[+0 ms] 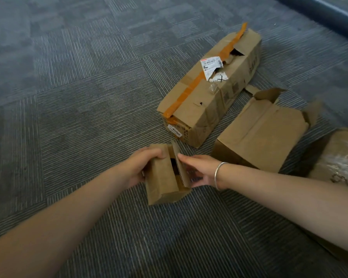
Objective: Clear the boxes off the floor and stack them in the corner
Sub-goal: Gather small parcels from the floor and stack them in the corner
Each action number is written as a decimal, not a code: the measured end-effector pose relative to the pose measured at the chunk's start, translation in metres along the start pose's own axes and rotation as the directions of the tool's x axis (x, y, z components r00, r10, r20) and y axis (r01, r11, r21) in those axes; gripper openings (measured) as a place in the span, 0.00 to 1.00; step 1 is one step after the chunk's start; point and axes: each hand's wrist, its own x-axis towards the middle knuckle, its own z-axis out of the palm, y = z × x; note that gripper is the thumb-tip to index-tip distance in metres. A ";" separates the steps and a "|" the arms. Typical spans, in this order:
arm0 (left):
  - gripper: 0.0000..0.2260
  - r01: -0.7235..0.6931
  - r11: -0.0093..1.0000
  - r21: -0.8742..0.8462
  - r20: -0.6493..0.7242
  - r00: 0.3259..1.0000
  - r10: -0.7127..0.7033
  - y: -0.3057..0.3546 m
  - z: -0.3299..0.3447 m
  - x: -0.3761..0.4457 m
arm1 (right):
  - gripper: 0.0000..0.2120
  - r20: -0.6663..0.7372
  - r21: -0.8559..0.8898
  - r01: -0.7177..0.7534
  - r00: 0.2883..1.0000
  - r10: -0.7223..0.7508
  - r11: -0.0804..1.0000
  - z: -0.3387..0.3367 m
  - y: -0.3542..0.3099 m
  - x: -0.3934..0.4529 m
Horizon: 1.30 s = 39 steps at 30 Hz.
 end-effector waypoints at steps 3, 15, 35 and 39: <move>0.15 -0.006 0.996 -0.086 0.010 1.000 0.007 0.002 0.000 -0.003 | 0.35 0.149 0.082 -0.101 0.985 0.088 0.991 0.006 -0.001 -0.006; 0.24 -0.071 0.987 -0.147 0.069 0.994 0.082 0.034 0.007 -0.007 | 0.37 0.068 0.195 0.046 0.996 -0.060 0.980 0.008 -0.026 -0.027; 0.26 -0.219 0.973 0.065 0.209 0.957 0.201 0.142 0.041 -0.007 | 0.25 -0.423 -0.001 0.532 0.767 -0.482 0.847 -0.064 -0.104 -0.070; 0.36 -0.213 0.969 0.122 0.242 0.954 0.179 0.152 0.064 0.000 | 0.20 -0.596 -0.234 0.489 0.611 -0.521 0.840 -0.110 -0.101 -0.078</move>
